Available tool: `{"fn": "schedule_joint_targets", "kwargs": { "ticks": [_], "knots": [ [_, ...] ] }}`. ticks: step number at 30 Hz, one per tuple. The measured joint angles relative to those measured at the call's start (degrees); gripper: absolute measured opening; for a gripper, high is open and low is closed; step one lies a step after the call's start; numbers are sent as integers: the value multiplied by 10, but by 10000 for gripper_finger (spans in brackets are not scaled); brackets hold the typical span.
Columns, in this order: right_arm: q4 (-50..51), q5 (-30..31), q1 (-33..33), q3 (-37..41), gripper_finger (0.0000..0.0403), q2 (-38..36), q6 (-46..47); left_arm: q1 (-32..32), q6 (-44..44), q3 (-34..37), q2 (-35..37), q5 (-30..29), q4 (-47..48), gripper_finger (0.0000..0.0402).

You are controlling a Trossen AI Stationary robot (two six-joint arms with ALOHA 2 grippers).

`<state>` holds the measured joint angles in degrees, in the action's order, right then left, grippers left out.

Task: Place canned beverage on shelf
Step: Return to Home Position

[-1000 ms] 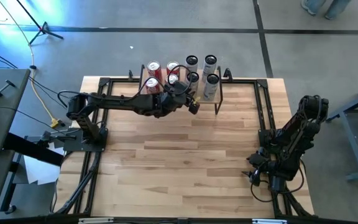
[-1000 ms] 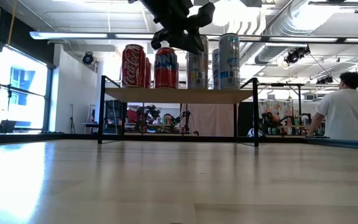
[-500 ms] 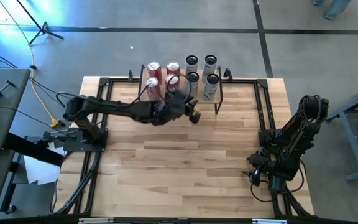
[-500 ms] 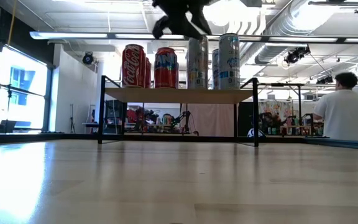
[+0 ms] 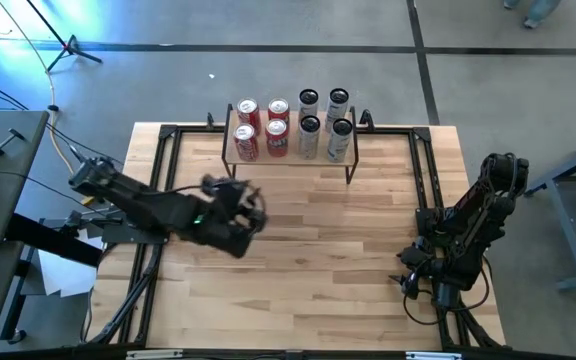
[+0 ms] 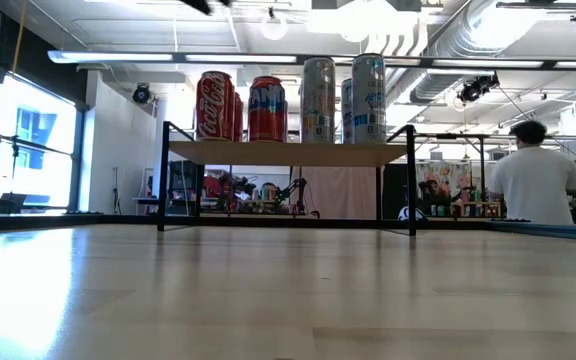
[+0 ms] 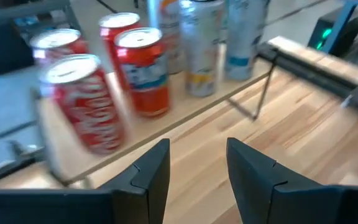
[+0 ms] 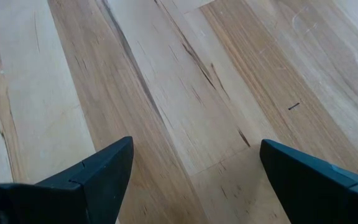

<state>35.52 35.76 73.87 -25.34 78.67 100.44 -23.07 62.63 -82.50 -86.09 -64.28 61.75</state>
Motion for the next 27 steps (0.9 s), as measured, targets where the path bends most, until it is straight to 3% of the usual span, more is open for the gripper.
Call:
{"fn": "schedule_joint_targets", "kwargs": {
  "ticks": [8, 13, 16, 19, 23, 27],
  "knots": [
    [0, 0, 0, 0, 339, 0, 0, -123, 92, 5, 88, -24, 245, 152],
    [0, 0, 0, 0, 339, 0, 0, -225, 143, 103, 184, -10, 258, 162],
    [0, 0, 0, 0, 339, 0, 0, -274, 166, 203, 255, -28, 194, 167],
    [0, 0, 0, 0, 339, 0, 0, -302, 125, 298, 320, -77, 71, 170],
    [0, 0, 0, 0, 339, 0, 0, -321, -22, 399, 400, -95, -113, 170],
    [0, 0, 0, 0, 339, 0, 0, -320, -213, 471, 471, -39, -291, 170]
  ]
}}
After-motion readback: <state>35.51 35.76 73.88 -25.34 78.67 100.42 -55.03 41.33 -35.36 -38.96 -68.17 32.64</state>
